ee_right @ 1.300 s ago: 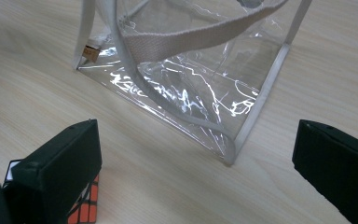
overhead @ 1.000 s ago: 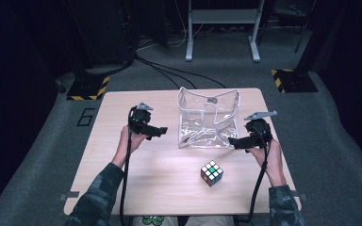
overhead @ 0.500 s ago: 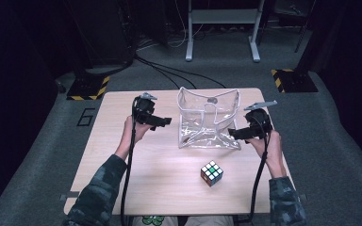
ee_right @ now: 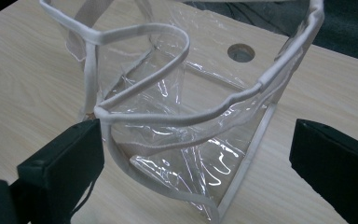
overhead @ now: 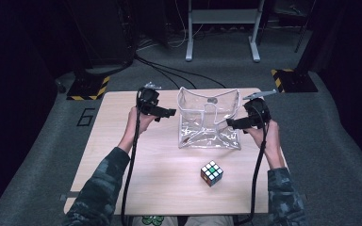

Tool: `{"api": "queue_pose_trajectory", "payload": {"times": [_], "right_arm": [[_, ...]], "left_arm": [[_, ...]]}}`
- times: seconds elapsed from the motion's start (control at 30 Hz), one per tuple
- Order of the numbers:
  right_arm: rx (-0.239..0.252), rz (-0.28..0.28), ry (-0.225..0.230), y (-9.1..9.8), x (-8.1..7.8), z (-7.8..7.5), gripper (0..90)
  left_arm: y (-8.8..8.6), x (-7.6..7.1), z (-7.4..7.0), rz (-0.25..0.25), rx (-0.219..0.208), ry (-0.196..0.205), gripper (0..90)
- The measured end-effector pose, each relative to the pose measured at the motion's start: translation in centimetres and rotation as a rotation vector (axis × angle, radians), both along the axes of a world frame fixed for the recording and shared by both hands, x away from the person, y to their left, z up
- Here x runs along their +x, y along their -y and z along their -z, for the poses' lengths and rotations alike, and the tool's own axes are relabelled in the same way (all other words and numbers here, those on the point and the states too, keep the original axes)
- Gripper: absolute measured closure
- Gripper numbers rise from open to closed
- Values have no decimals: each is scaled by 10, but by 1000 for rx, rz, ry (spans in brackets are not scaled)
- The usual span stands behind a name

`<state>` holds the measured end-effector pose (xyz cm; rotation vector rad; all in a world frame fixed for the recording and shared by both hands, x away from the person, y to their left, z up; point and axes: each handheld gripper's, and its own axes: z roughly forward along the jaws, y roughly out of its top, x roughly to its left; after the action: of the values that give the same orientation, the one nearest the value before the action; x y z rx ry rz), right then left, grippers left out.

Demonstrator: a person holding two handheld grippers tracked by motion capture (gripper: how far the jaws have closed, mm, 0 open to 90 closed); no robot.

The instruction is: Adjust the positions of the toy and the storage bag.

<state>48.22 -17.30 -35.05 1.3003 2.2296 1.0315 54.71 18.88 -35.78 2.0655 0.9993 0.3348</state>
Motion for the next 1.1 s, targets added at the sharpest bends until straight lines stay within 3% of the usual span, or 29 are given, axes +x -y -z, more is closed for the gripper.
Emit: {"api": "queue_pose_trajectory", "payload": {"times": [0.23,0.47,0.73,0.97,1.03,1.1], "right_arm": [[2,5,-8,-1,12,-2,26],[5,15,-29,-3,23,3,35],[20,39,-53,-5,33,10,55],[51,50,-56,-5,41,18,128],[70,61,-77,-5,43,24,166],[71,56,-77,-4,43,26,188]], "left_arm": [[9,10,-8,-4,-21,4,54],[24,27,-7,-25,-39,-29,62],[40,39,5,-39,-31,-73,89],[48,42,19,-66,-7,-107,175],[50,42,23,-66,0,-118,249],[49,42,28,-58,-21,-134,252]]}}
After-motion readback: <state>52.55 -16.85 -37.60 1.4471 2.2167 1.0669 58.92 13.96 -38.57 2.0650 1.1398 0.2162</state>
